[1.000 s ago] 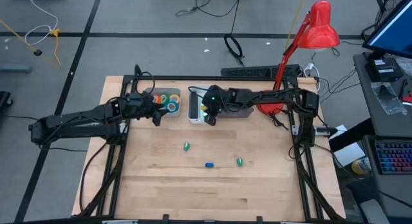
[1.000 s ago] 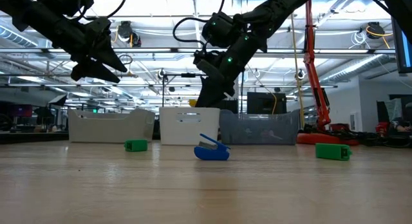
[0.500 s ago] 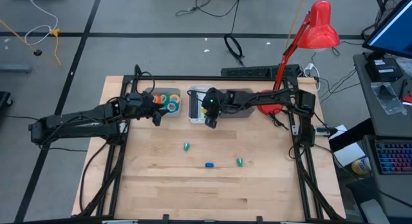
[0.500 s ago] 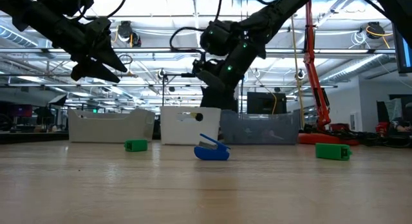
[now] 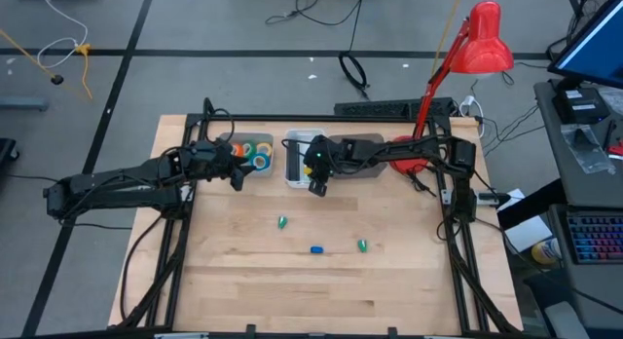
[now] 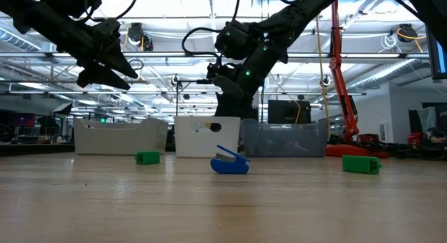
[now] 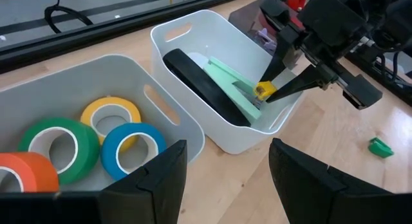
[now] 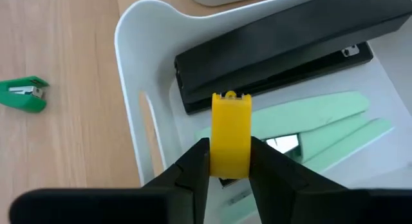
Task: Pick and place Stapler, Stapler remover, tape
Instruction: Put the yellow stapler into the white bin, then put the left green stapler into the white bin
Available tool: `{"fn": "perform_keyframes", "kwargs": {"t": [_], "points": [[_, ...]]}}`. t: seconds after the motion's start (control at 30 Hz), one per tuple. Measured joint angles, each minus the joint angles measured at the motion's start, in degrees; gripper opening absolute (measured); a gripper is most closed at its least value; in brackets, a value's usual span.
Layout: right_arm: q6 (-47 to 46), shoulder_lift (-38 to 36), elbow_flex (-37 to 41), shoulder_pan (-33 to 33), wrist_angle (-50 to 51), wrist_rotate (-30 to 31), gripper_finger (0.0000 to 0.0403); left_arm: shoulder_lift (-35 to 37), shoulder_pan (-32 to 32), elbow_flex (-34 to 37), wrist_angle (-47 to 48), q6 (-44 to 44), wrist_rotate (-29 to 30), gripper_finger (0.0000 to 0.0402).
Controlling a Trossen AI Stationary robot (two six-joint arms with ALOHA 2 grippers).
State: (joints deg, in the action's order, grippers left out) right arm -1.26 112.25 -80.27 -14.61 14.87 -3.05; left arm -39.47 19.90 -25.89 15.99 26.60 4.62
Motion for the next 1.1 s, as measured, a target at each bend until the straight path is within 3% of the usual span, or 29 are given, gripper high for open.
{"fn": "perform_keyframes", "kwargs": {"t": [0.4, 0.57, 0.8, 0.93, 1.1], "points": [[0.26, -1.52, 0.13, -0.02, -3.05, -0.02, 0.0127, -0.01, 0.0, 0.0, 0.0, 0.12, 0.02, 0.0218], [-0.39, -7.87, 0.01, 0.31, -5.51, -0.03, 0.0122, -0.01, 0.0, 0.0, 0.0, 0.81, -0.04, 0.0218], [-0.9, -19.09, 0.45, 2.6, 4.63, 0.89, 0.0105, 0.01, -0.04, 0.0, -0.02, 7.62, -0.89, 0.0218], [-3.07, -25.58, 5.75, 4.66, 8.94, 7.55, 0.0093, 0.01, -0.26, 0.0, -0.12, 8.61, -4.54, 0.0218], [-10.99, -35.55, 18.81, 7.71, 5.25, 11.87, 0.0082, -0.12, -3.98, 0.0, -6.55, 8.77, -9.08, 0.0218]]}}
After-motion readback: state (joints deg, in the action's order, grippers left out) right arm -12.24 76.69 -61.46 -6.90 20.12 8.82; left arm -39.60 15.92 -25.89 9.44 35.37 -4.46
